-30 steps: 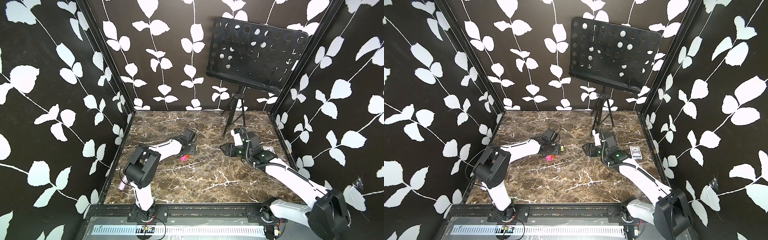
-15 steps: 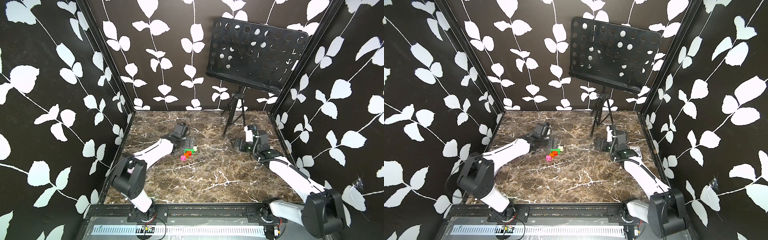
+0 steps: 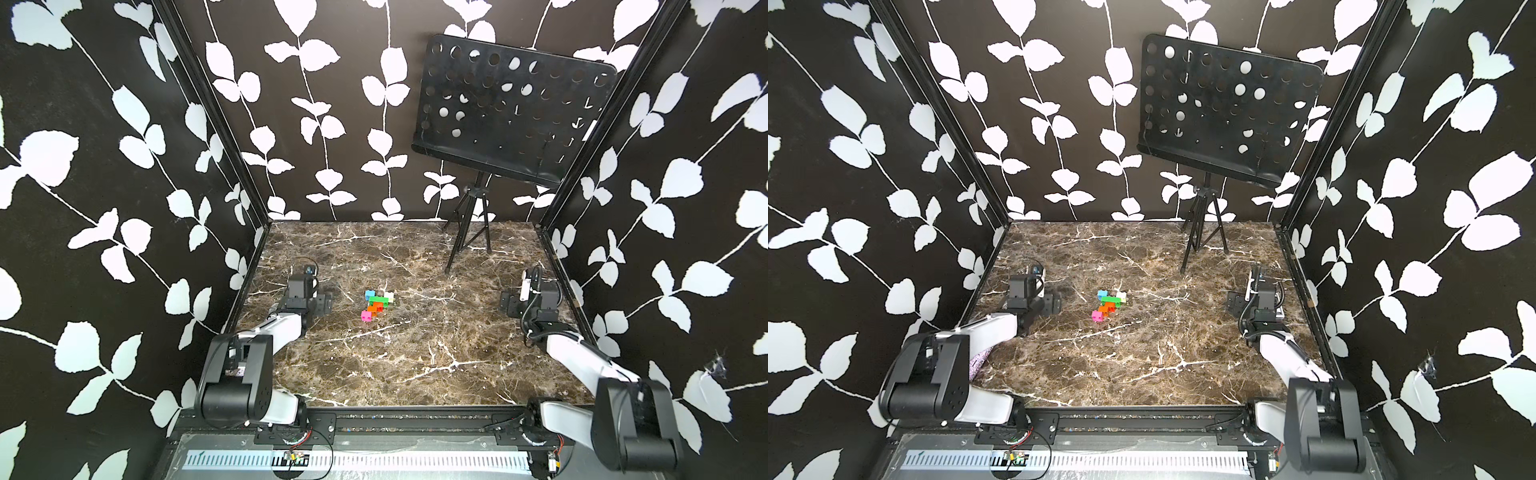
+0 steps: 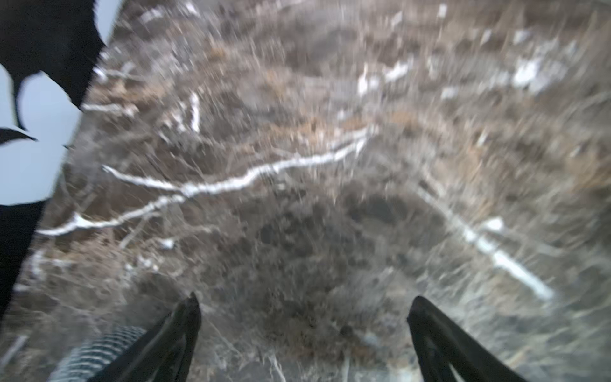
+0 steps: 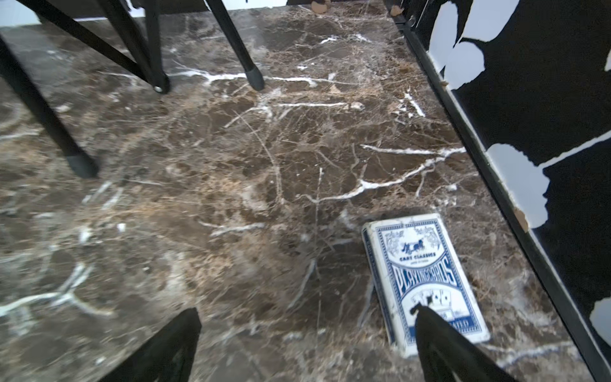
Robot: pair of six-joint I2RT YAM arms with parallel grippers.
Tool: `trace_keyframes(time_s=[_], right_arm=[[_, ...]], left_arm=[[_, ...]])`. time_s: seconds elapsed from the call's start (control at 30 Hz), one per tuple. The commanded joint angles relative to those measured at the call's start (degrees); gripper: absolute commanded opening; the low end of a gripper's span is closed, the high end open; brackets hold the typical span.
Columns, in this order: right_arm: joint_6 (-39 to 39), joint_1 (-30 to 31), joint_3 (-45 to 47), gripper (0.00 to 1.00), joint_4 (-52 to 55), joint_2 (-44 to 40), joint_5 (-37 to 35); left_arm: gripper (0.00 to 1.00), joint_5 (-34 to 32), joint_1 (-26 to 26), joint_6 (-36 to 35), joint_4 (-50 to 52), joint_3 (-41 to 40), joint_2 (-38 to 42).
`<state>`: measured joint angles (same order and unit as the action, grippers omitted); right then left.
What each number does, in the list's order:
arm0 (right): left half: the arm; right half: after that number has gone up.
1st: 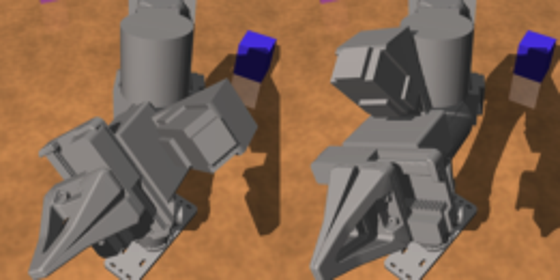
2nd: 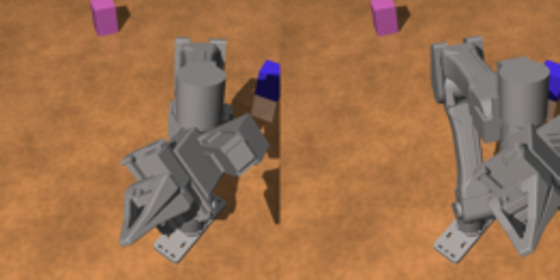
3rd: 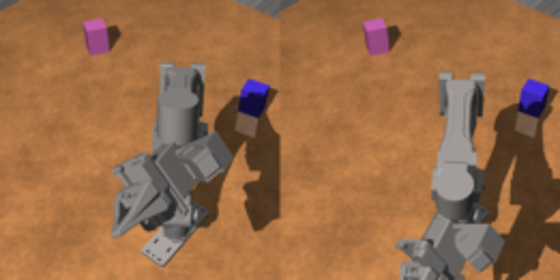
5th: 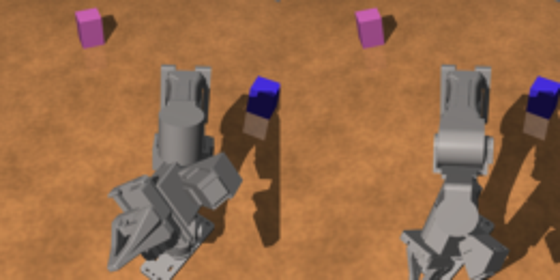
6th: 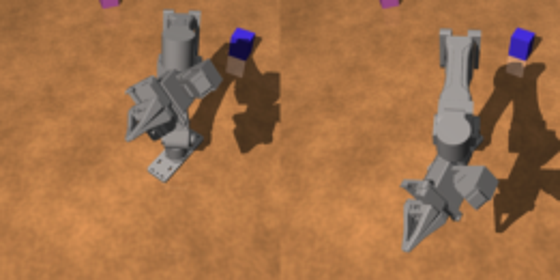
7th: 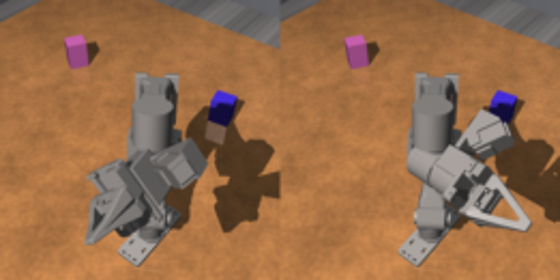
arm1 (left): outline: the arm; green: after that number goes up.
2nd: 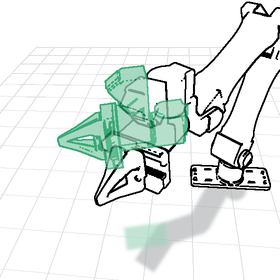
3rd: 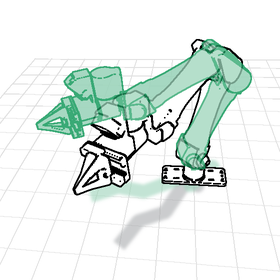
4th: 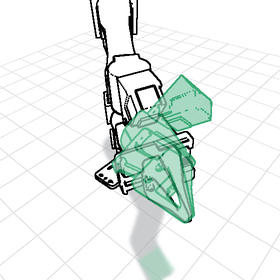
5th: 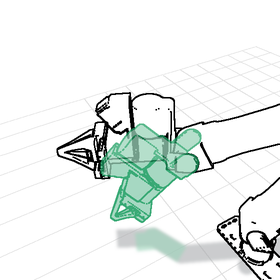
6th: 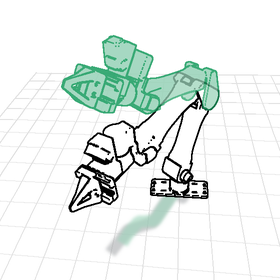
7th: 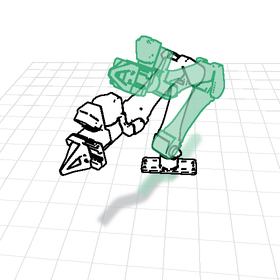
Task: Assemble the letter y with lego
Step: Reset both arms
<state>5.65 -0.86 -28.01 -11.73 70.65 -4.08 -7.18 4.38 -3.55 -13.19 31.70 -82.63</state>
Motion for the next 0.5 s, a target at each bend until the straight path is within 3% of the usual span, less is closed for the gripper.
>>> trace_keyframes(time_s=[0.0,0.13,0.23,0.3,0.4,0.47], right_arm=[[-4.8,-0.5,1.7,0.99,-15.9,6.3,-0.5],[-4.1,-1.2,-1.4,0.99,-20.6,12.0,1.8],[-5.1,-0.5,-1.3,0.99,-26.2,16.6,5.0],[-6.3,0.0,0.0,0.99,-26.0,15.3,5.3],[-6.9,0.6,5.6,0.99,-40.4,18.1,6.3],[-7.4,0.6,4.3,0.99,-34.8,16.6,6.5]], left_arm=[[0.99,3.6,-0.3,-5.0,-22.7,-3.9,0.4],[0.99,3.9,-0.6,-4.2,-35.1,-6.6,-6.0],[0.99,3.6,-1.1,-3.7,-39.4,-9.3,-6.5],[0.99,1.1,-1.1,-2.3,-37.6,-8.4,-6.7],[0.99,0.6,-1.2,-2.4,-37.3,-8.1,-6.6],[0.99,0.8,-1.1,-2.4,-36.4,-8.0,-6.4]])
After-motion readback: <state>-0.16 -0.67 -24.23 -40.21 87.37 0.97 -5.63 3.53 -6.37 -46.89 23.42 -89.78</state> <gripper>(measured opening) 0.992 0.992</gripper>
